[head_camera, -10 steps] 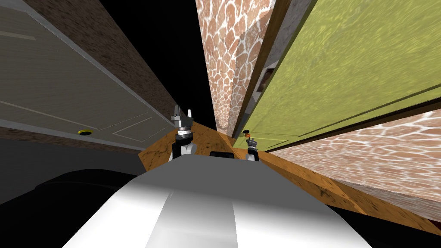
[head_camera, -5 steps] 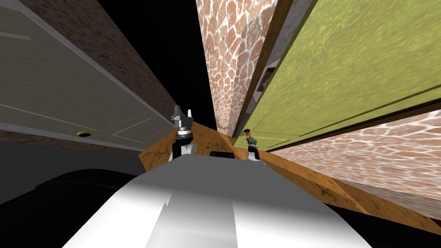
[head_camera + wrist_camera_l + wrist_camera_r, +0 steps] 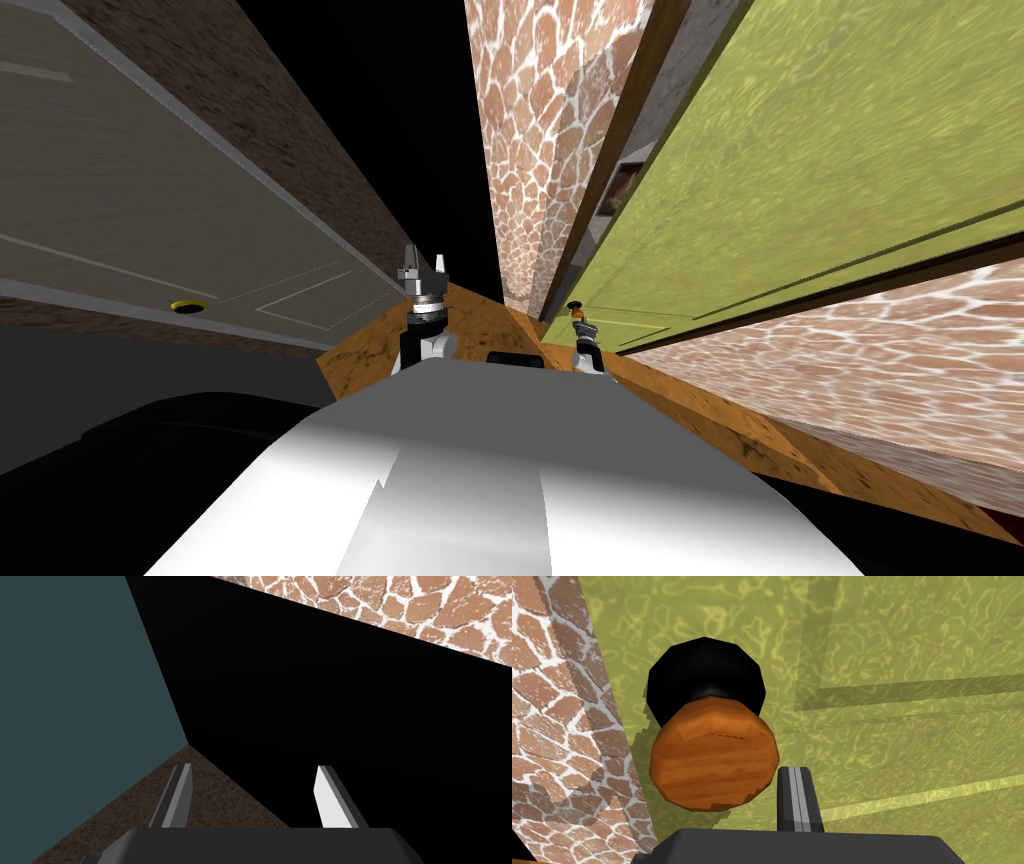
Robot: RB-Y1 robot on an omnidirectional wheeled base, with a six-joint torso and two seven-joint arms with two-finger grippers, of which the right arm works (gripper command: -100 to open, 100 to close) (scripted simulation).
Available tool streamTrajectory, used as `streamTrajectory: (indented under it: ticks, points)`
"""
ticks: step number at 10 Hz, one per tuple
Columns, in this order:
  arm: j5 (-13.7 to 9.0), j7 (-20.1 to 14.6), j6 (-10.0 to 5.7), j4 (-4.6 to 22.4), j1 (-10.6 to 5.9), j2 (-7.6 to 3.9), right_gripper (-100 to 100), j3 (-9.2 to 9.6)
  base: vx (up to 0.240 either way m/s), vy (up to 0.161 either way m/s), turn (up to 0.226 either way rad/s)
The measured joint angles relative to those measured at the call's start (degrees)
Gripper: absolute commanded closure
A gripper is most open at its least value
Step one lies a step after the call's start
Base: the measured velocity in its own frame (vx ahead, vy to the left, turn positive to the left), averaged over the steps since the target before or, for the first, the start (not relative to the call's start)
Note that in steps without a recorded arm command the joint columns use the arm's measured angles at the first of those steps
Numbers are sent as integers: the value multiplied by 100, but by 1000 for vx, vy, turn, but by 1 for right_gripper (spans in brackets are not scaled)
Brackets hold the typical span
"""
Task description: Pull the door open
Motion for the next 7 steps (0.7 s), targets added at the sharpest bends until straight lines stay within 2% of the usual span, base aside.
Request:
streamTrajectory:
  ticks: [1, 2, 3, 4, 5, 6, 7]
  points:
    - [1, 0, -1, -1, 0, 1, 100, 2, 0, 0, 0]
    - [1, 0, -1, -1, 0, 2, -100, 3, -104, -57, 103]
    - [34, -48, -70, -45, 54, -36, -100, 65, -190, -84, 103]
    - [82, -170, -222, 71, 3, -95, -100, 167, -187, -77, 62]
    - [112, -192, -309, 50, 31, -58, -100, 218, -142, -56, 56]
    - [132, -192, -322, -66, 140, -59, -100, 267, -111, -34, 23]
    - [160, -226, -373, -29, 153, -54, -100, 327, -137, -51, 74]
